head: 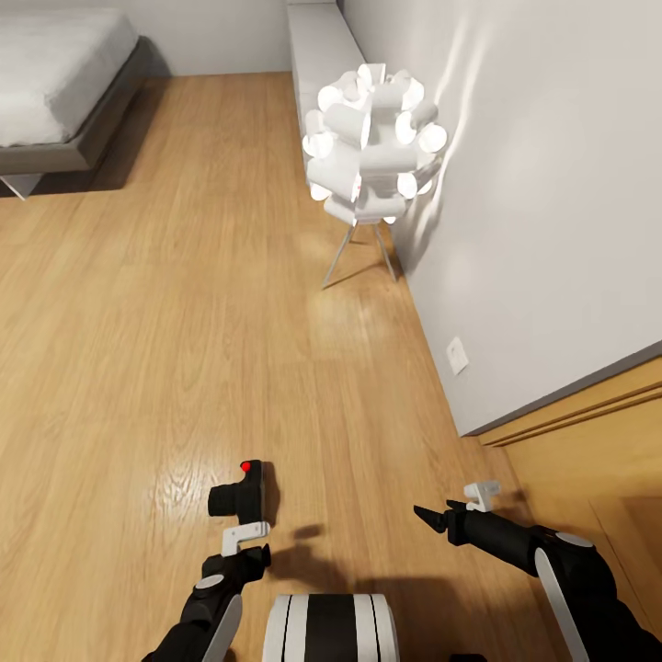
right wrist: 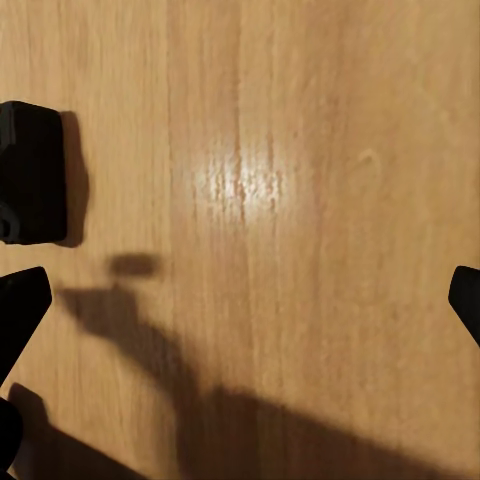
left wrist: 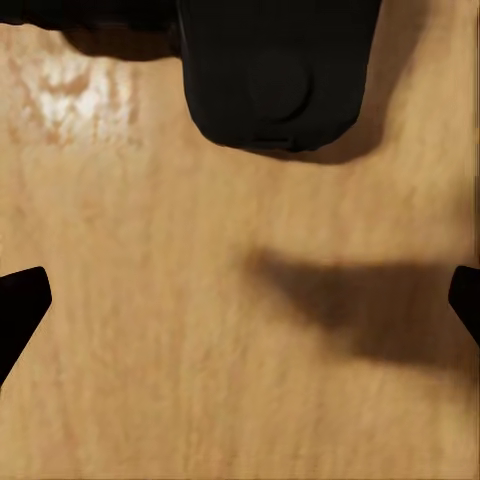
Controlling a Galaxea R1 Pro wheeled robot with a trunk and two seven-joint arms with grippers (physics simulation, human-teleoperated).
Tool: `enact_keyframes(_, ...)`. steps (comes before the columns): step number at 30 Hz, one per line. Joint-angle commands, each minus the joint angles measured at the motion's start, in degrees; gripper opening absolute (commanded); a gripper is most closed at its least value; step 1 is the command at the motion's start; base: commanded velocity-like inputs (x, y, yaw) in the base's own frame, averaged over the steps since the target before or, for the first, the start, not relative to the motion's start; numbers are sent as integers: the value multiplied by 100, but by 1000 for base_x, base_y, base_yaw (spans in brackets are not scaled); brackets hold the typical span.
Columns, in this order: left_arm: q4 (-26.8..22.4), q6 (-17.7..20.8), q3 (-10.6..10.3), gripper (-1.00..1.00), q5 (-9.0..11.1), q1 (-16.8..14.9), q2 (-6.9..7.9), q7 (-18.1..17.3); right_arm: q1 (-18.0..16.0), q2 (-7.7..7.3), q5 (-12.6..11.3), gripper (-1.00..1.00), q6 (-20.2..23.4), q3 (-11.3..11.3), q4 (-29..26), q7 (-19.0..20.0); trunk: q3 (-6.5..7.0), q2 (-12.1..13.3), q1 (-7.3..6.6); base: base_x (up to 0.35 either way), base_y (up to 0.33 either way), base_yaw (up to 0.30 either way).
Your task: Attach the digital camera to the camera tripod in the bedroom.
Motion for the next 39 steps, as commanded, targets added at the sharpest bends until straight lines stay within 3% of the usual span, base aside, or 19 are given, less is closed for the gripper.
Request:
enact_keyframes(1,-12,-29,-15,100,56,-2,3,52,-2,0,-38,100,47,-5,-3,1,-3,-1,-1,0,0,0)
enact_keyframes(4,-24,-161,-19,100,23,-2,5,52,-2,2,-39,100,47,-4,-3,5,-3,-1,-1,0,0,0)
enact_keyframes(12,-77,-381,-29,100,-311,-2,-32,35,-2,4,-41,100,39,-9,-3,8,-3,-1,-1,0,0,0)
enact_keyframes(29,-118,-392,-169,100,-361,-2,-47,33,-2,-1,-50,100,31,-25,-3,12,-3,-1,-1,0,0,0)
enact_keyframes(39,-107,-392,-180,100,-372,-2,-32,33,-2,5,-49,100,30,-29,-3,10,-225,-15,25,0,0,0)
